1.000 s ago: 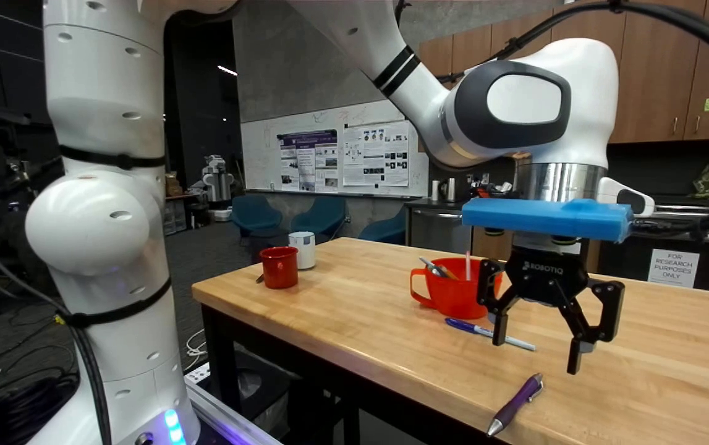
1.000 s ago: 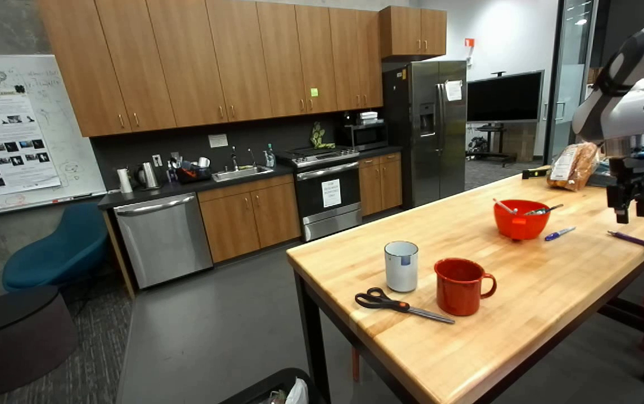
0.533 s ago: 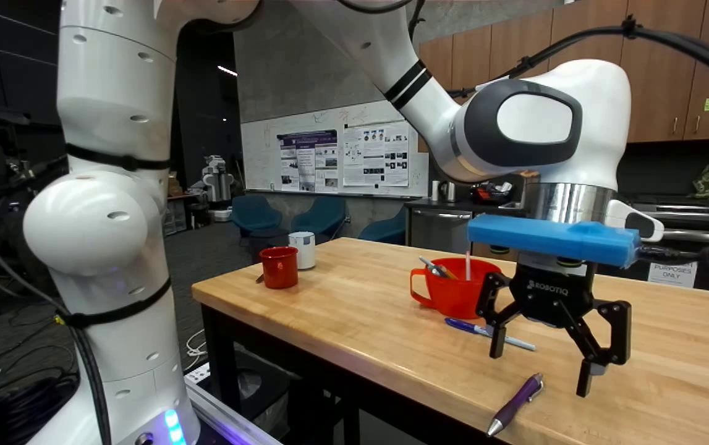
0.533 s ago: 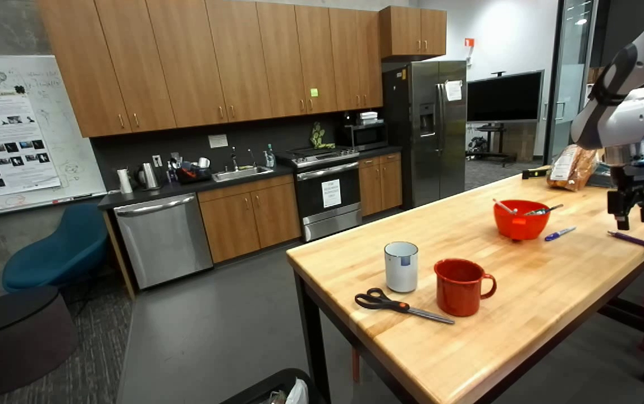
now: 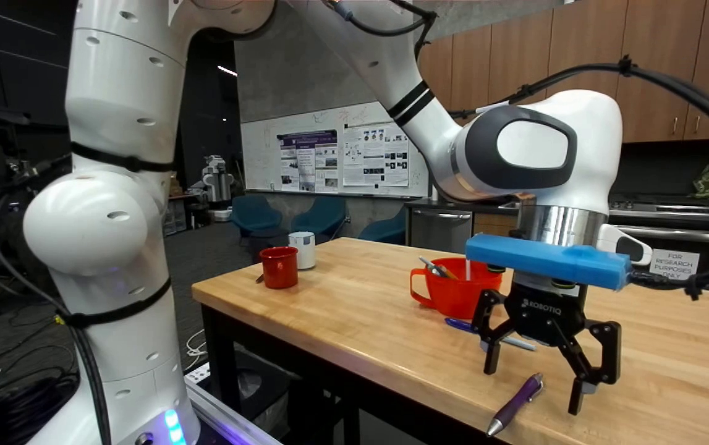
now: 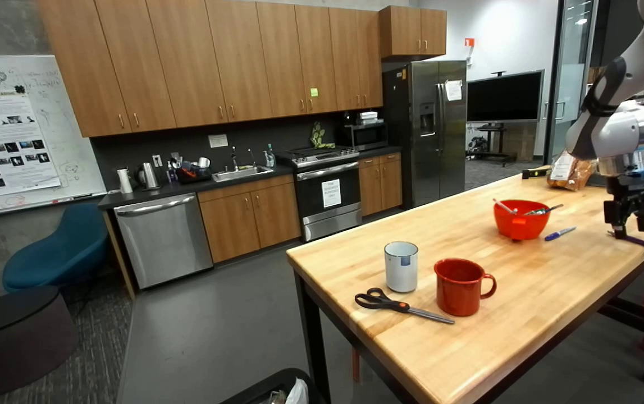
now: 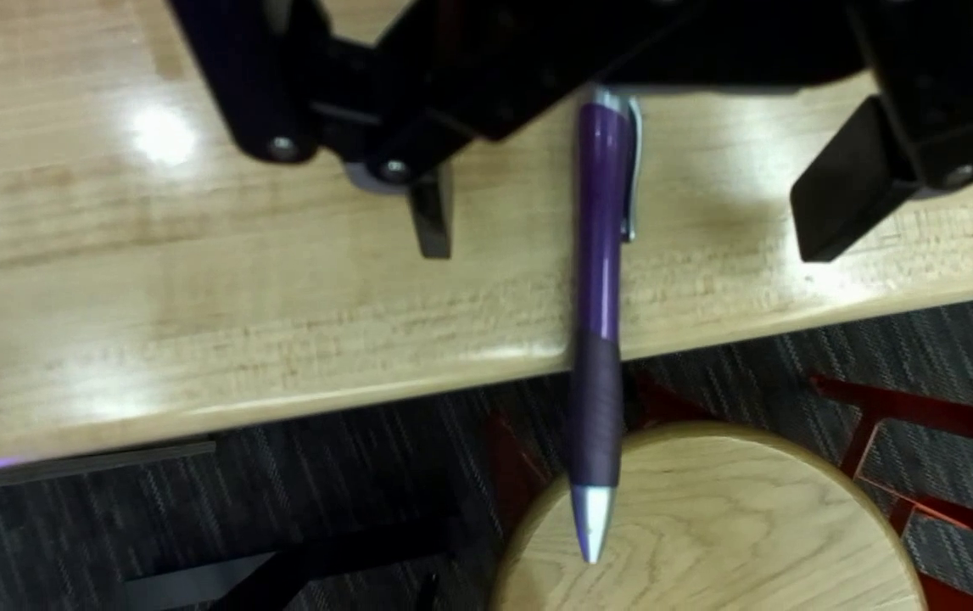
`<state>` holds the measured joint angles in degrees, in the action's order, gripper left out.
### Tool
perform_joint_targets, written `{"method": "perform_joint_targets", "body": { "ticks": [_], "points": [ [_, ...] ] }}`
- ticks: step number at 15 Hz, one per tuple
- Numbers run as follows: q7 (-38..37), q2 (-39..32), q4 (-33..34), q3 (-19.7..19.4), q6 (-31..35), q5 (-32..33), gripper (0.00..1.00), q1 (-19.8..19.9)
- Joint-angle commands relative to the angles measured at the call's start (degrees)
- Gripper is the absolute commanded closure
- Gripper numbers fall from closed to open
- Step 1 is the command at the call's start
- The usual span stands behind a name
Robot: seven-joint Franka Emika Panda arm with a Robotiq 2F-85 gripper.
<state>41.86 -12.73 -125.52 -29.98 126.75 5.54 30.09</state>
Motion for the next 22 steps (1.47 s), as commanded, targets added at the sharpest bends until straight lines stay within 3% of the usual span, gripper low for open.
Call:
{"method": "perform_joint_targets", "body": {
  "ticks": [1,2,8,12,18,22],
  "points": [
    [-1.4,-0.8,0.0,1.1,1.3,1.9,0.1,1.3],
    [-1.4,-1.0,0.0,1.1,1.5,2.1,0.27,1.3],
    [-1.4,0.7,0.0,1.6,0.4,3.9,0.66,0.9],
    [-0.5,2.1,-0.1,2.3,-1.0,5.4,1.0,0.6],
    [5.8,6.5,2.6,4.3,-7.7,1.9,0.96,0.3],
    [15.0,11.3,6.6,6.0,-14.2,-5.5,0.96,-0.9]
  ]
}}
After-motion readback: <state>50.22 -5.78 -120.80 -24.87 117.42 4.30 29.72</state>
